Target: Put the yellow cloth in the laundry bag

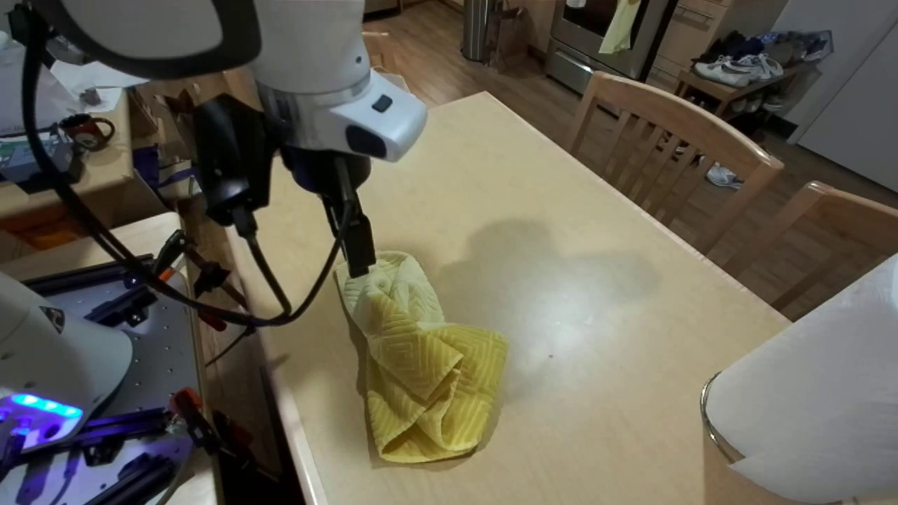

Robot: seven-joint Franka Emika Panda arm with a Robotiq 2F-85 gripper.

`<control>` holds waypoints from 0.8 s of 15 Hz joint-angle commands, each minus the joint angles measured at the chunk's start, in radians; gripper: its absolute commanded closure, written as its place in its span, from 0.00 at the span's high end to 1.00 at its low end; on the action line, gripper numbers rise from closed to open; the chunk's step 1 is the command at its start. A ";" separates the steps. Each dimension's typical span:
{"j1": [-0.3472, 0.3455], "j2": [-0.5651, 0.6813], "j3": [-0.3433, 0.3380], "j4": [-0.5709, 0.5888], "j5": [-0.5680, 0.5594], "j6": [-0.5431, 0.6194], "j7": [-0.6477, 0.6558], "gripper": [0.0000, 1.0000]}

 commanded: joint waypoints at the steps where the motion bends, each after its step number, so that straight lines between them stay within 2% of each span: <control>1: -0.053 0.046 0.012 -0.001 0.013 0.010 0.129 1.00; 9: -0.105 0.067 0.012 -0.088 0.072 0.040 0.443 1.00; 12: -0.105 0.095 0.007 -0.125 0.160 0.133 0.509 1.00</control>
